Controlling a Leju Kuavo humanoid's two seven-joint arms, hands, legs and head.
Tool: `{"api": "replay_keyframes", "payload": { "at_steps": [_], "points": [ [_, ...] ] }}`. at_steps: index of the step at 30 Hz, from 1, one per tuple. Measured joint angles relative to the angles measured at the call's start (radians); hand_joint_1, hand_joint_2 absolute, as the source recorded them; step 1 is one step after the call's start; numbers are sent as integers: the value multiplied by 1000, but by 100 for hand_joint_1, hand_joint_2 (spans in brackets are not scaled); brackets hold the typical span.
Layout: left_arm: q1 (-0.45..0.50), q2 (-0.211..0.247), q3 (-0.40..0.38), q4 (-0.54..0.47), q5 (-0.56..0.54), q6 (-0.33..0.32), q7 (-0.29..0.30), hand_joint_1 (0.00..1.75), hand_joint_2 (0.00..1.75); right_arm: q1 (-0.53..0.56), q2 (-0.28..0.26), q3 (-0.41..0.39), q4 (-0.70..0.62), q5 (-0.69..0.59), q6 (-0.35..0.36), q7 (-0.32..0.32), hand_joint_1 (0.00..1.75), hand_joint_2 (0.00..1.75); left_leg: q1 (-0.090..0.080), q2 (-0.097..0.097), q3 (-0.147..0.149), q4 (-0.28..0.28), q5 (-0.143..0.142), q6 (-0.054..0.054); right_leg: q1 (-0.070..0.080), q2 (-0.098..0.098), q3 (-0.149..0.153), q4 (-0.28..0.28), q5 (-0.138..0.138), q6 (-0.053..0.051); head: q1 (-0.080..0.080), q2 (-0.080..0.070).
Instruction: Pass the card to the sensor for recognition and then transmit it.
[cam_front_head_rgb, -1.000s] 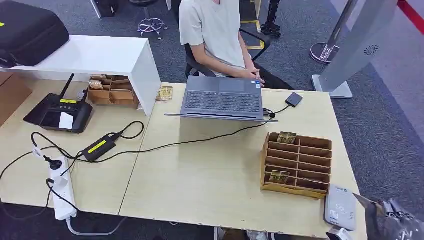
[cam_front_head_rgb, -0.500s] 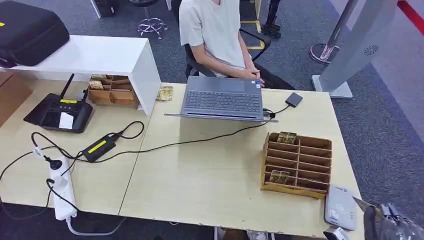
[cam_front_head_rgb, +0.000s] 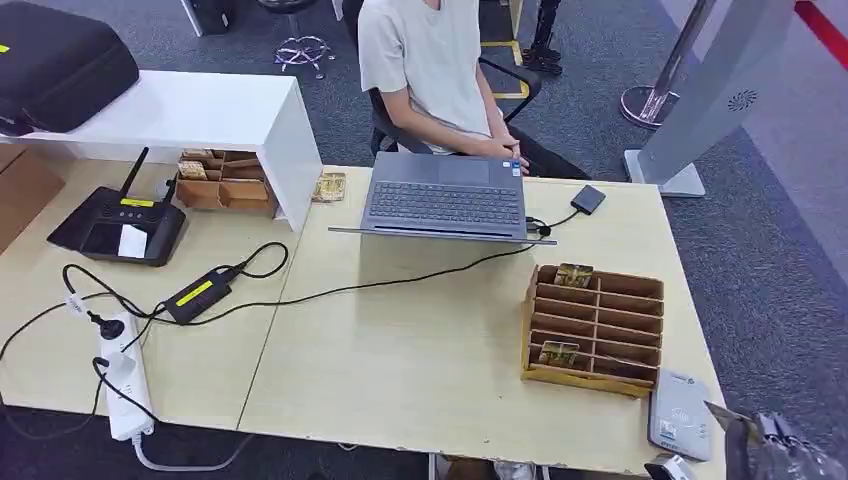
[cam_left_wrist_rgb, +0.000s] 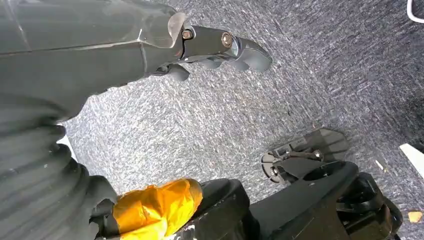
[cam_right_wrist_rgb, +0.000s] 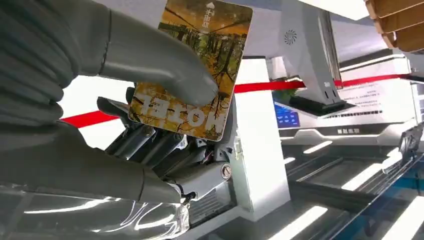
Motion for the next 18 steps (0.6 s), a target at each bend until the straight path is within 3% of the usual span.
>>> {"api": "replay_keyframes", "payload": {
  "at_steps": [18],
  "points": [
    [-1,0,0,0,-6,-1,2,0,175,0,5,-9,37,39,0,0,175,175,0,0,0,0,0,0,0,0,0,0,0,0,0,0]
  ]
}}
